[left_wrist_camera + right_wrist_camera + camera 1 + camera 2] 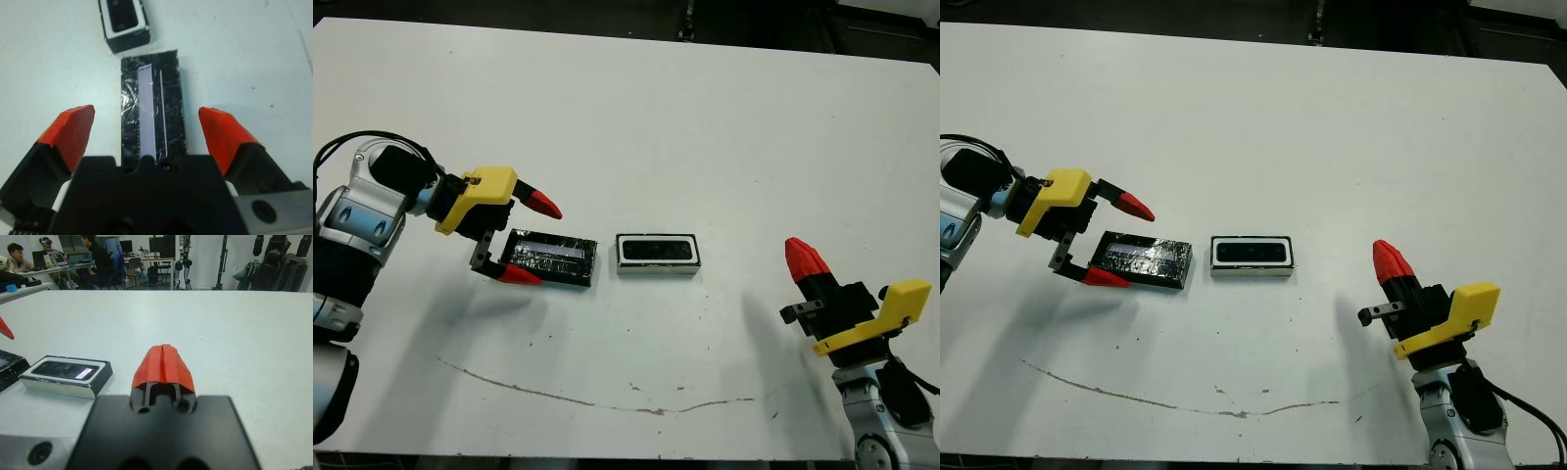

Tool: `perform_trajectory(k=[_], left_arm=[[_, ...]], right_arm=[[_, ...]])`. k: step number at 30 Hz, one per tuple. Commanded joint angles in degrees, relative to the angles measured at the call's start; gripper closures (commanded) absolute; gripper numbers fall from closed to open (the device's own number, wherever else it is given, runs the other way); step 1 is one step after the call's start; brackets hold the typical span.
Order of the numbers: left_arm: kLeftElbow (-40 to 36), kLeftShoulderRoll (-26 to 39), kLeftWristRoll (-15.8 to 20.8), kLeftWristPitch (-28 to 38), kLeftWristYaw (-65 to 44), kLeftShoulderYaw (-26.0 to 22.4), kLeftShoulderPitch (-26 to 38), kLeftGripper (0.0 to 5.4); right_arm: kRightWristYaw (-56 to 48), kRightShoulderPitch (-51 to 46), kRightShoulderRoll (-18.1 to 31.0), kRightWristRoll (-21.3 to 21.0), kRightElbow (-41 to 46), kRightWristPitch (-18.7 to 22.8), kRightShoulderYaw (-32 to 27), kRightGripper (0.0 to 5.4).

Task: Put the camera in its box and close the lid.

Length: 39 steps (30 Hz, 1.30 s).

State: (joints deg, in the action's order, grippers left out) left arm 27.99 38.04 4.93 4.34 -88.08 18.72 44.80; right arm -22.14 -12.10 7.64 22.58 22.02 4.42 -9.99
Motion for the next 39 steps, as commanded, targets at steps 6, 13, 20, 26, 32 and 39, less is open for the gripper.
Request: perform_trajectory(k=[6, 13, 20, 26, 32, 39], left_arm=[[1.0, -0.38, -0.75, -3.18, 0.17, -0.08, -1.54, 0.0], [-0.12, -0.32, -0.2, -6.2, -0.93, -0.02, -2.05, 0.0], [-2.44, -0.22, 0.31, -12.08, -0.58, -0.4, -3.14, 0.52], [-5.16, -0.24, 2.64, -15.22, 1.76, -2.85, -6.18, 1.44], [-6.86, -0.91, 6.77, -17.14, 4.65, -7.16, -9.02, 2.23], [-7.17, -2.05, 9.89, -15.99, 5.77, -10.2, -10.85, 2.25]], right_arm=[[0.3, -0.83, 0.7, -0.15, -0.15, -0.74, -0.07, 5.39], [-0.39, -0.62, 0.72, 0.1, -1.06, -1.83, -0.13, 5.39], [-0.34, -0.78, 1.1, 0.55, -0.58, -0.89, -0.14, 5.4], [0.26, -0.89, 1.05, 0.02, -0.44, -1.01, -0.01, 5.4], [0.24, -0.83, 0.93, 0.44, -0.33, -0.69, 0.25, 5.4], [0.4, -0.69, 0.86, 0.23, -0.43, -0.75, 0.61, 5.4]])
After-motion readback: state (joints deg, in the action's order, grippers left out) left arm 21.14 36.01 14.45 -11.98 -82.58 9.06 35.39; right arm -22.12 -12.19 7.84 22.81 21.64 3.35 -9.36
